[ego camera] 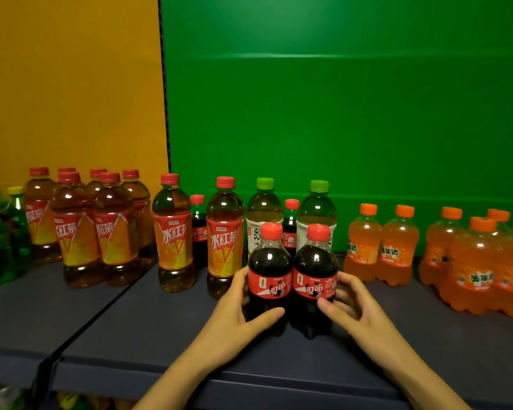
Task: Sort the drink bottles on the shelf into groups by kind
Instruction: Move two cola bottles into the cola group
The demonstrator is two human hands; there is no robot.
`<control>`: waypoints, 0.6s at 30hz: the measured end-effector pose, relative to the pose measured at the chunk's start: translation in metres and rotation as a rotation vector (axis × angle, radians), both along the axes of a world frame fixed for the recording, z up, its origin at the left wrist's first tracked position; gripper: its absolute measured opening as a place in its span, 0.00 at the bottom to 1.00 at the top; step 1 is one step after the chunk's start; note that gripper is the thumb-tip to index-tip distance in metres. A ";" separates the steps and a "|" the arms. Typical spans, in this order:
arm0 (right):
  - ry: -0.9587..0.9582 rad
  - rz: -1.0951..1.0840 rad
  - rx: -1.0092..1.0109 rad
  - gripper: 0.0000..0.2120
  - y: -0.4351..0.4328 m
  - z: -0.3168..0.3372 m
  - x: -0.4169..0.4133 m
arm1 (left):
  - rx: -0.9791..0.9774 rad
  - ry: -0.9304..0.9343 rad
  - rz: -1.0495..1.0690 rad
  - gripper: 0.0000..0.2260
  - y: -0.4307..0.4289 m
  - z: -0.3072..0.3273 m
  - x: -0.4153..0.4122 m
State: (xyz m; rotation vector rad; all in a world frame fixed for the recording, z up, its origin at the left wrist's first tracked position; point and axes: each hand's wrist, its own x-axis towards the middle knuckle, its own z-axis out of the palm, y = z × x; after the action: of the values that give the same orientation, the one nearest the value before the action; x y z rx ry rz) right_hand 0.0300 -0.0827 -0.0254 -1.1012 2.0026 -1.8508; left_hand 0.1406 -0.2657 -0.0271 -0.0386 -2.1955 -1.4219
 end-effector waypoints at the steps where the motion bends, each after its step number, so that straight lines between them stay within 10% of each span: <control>1: 0.001 -0.037 -0.031 0.17 0.001 0.001 0.001 | 0.003 0.014 0.028 0.28 0.000 0.001 0.003; 9: 0.246 -0.291 -0.238 0.08 -0.012 0.058 -0.030 | -0.043 0.333 0.217 0.08 -0.019 0.081 0.000; 18: 0.137 -0.214 -0.047 0.24 -0.048 0.089 -0.059 | -0.212 0.029 0.244 0.34 -0.010 0.120 -0.060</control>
State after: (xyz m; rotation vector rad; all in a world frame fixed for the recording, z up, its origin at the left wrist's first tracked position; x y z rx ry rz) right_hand -0.0294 -0.1303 0.0640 -1.0909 2.2437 -1.9831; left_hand 0.0801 -0.2758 0.0924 0.1293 -2.2308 -1.0481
